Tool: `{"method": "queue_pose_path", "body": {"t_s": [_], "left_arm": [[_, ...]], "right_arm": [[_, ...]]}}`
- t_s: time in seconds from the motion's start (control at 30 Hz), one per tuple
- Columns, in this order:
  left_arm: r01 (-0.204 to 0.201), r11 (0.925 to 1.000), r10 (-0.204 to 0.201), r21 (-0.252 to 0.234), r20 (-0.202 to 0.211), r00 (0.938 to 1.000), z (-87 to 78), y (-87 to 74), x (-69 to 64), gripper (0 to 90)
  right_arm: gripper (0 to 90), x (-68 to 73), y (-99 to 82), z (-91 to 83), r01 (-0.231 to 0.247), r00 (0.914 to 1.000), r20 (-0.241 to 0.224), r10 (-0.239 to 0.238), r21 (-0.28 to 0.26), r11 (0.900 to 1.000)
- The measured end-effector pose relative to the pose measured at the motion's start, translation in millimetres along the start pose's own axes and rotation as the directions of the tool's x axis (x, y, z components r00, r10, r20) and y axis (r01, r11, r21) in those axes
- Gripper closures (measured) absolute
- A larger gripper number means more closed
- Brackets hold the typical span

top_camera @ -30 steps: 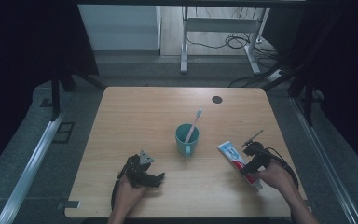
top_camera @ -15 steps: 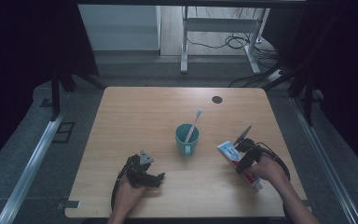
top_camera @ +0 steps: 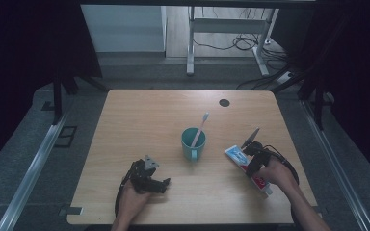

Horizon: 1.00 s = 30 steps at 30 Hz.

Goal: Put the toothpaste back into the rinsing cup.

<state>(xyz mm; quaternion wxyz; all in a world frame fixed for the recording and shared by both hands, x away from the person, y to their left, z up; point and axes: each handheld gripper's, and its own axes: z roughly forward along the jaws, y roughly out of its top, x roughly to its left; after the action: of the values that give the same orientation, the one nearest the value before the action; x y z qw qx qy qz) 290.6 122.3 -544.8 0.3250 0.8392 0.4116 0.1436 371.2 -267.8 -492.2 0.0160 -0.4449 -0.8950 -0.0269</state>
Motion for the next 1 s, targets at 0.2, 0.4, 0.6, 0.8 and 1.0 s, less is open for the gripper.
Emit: {"method": "queue_pose_path", "body": {"t_s": [0.2,0.4,0.6,0.8,1.0], "left_arm": [[0.0,1.0,0.0,0.0,0.0,1.0,0.0,0.0,0.0,1.5],[0.0,1.0,0.0,0.0,-0.001,1.0,0.0,0.0,0.0,1.5],[0.0,1.0,0.0,0.0,0.0,1.0,0.0,0.0,0.0,1.5],[0.0,1.0,0.0,0.0,0.0,1.0,0.0,0.0,0.0,1.5],[0.002,1.0,-0.002,-0.002,0.0,1.0,0.1,0.0,-0.1,1.5]], "right_arm": [[69.3,0.1,-3.6,-3.2,0.019,0.9998,0.002,-0.019,-0.021,0.9996],[70.2,-1.4,-7.2,-4.3,0.025,0.9997,-0.006,-0.025,-0.052,0.9983],[70.4,-2.8,-11.6,-8.2,0.033,0.9991,-0.022,-0.035,-0.11,0.9934],[70.7,-2.7,-15.9,-18.3,0.044,0.9981,-0.034,-0.051,-0.18,0.9827],[70.9,-3.4,-22.4,-27.6,0.04,0.9977,-0.042,-0.053,-0.266,0.9631]]}}
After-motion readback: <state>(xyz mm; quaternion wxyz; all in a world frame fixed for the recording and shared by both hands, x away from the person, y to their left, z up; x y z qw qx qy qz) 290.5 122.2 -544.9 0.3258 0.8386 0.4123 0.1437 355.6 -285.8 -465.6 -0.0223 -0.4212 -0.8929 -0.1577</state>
